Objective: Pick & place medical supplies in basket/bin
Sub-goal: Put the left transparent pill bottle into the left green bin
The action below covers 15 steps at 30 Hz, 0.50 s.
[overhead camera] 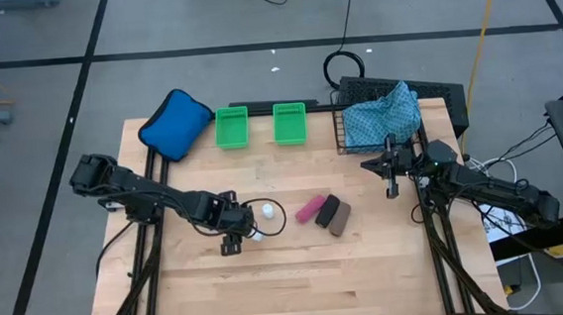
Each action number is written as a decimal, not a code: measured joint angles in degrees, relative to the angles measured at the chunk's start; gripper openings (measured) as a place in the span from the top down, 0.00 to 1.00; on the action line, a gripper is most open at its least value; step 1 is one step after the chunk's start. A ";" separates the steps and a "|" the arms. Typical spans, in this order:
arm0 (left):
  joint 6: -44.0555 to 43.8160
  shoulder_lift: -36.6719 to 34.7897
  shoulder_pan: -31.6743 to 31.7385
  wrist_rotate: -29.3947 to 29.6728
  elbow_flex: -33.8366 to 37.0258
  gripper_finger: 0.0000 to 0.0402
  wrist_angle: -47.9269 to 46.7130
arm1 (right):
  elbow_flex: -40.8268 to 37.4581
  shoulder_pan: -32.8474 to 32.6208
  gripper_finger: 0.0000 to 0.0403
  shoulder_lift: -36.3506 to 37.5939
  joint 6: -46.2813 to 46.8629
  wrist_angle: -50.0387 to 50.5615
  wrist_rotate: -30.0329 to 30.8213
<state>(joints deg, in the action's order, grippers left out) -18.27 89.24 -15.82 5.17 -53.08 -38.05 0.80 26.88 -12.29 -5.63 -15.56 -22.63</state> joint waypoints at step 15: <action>1.13 0.73 0.21 -0.67 0.00 0.53 1.51 | 0.00 0.00 0.98 0.00 0.00 -0.01 0.00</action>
<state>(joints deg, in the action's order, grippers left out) -17.15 89.97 -15.62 4.51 -53.08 -36.54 0.80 26.89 -12.29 -5.63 -15.57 -22.63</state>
